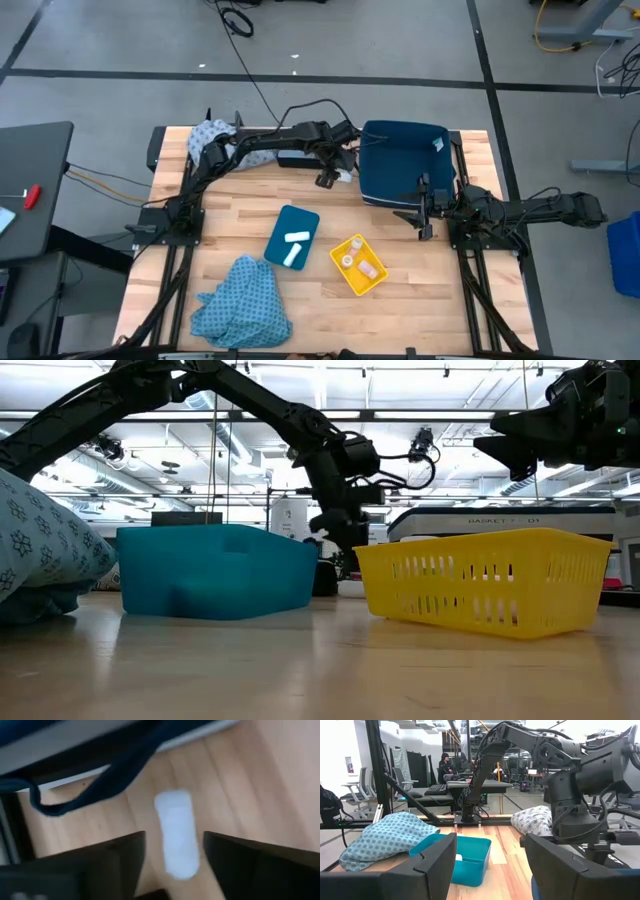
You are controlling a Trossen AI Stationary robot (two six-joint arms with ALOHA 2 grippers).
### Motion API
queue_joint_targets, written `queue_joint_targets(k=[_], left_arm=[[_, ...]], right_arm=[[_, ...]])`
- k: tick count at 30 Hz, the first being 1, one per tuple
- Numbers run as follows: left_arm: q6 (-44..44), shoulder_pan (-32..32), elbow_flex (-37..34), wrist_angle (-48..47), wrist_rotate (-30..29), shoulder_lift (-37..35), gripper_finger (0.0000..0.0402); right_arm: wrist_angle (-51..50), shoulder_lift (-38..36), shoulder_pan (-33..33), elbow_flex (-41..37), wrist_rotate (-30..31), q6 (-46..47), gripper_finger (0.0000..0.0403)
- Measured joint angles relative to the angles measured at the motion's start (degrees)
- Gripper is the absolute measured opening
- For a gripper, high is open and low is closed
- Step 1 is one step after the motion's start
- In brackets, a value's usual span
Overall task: Pick & place medical supplies in basket/bin
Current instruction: Put the rolled gauze into the blue bin
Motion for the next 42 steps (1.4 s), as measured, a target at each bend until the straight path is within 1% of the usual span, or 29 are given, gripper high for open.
queue_joint_targets(k=[3,6,11,16,24,28,30,32,36,39,42], left_arm=[[-3.26,-0.01,0.18,0.00,1.60,0.00,0.0258],[-4.54,-0.02,0.23,0.31,2.37,0.28,0.0281],[-6.70,-0.49,0.25,1.29,2.36,0.39,0.0280],[-10.78,-1.44,0.25,1.47,2.12,0.39,0.0277],[-18.77,-3.46,0.25,5.70,-1.85,0.42,0.0276],[-21.29,-3.37,0.25,5.26,-2.13,0.60,0.0276],[-20.83,-3.32,0.29,5.10,-2.96,1.11,0.0276],[-17.49,-3.35,0.29,2.88,-4.20,1.27,0.0276],[-8.08,-2.98,4.11,-7.30,-7.94,1.22,0.0274],[-4.38,-1.71,6.14,-13.43,-6.16,1.20,0.0270],[-2.15,0.23,6.66,-14.13,-0.49,1.20,0.0267]], right_arm=[[-0.02,-0.01,0.00,0.00,0.00,0.00,0.0242],[-0.04,0.00,0.00,0.00,0.00,0.00,0.0242],[-0.54,0.00,0.00,0.02,0.00,-0.30,0.0242],[-0.63,-0.02,0.00,0.00,0.00,-0.60,0.0242],[-0.96,-0.02,0.00,0.02,0.00,-0.90,0.0242],[-0.96,0.00,0.00,0.00,0.00,-0.90,0.0242],[-0.96,0.00,0.00,0.02,0.00,-1.09,0.0242],[-1.06,-0.02,0.00,0.02,0.00,-1.11,0.0242],[-1.83,0.00,0.00,0.01,0.00,-1.06,0.0242],[-2.78,-0.02,0.00,0.02,0.00,-1.05,0.0242],[-3.18,0.00,0.00,0.02,0.58,-0.97,0.0242]])
